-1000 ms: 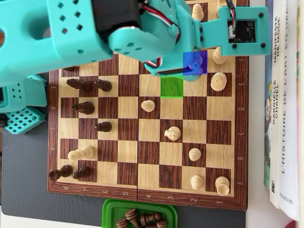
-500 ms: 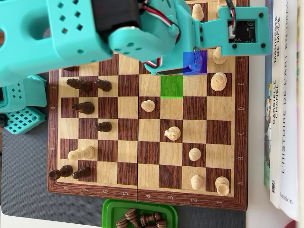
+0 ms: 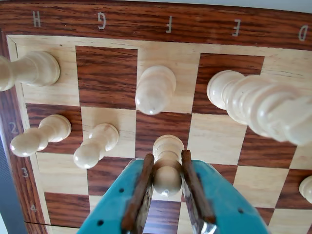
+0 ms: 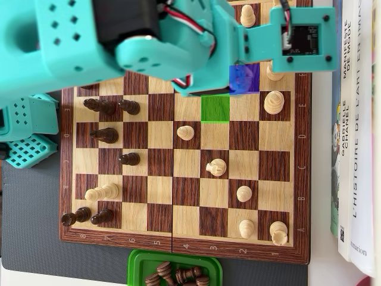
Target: Play chess
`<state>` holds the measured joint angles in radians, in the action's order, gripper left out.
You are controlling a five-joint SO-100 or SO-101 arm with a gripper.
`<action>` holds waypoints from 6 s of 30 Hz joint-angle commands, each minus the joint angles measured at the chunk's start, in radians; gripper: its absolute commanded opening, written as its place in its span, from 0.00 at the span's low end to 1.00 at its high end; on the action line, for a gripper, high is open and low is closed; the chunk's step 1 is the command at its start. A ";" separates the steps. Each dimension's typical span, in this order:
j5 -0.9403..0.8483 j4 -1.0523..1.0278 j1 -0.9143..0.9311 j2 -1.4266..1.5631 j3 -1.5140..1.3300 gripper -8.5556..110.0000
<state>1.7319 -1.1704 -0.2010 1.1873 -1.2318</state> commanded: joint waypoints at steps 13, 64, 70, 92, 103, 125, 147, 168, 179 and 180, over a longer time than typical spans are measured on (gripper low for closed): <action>-0.005 0.011 0.075 0.242 -0.212 0.14; -0.034 0.074 0.114 0.166 -0.307 0.14; -0.034 0.074 0.114 0.166 -0.307 0.16; -0.034 0.074 0.103 0.169 -0.305 0.19; -0.035 0.072 0.107 0.264 -0.319 0.19; -0.035 0.074 0.114 0.465 -0.390 0.21; -0.176 0.236 0.272 0.986 -0.762 0.20; -0.273 1.163 0.225 1.531 -1.405 0.20; -0.282 1.611 0.184 1.766 -1.654 0.20; -0.282 1.644 0.184 1.792 -1.677 0.20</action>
<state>1.4542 0.4019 -0.0138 2.9284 -2.8870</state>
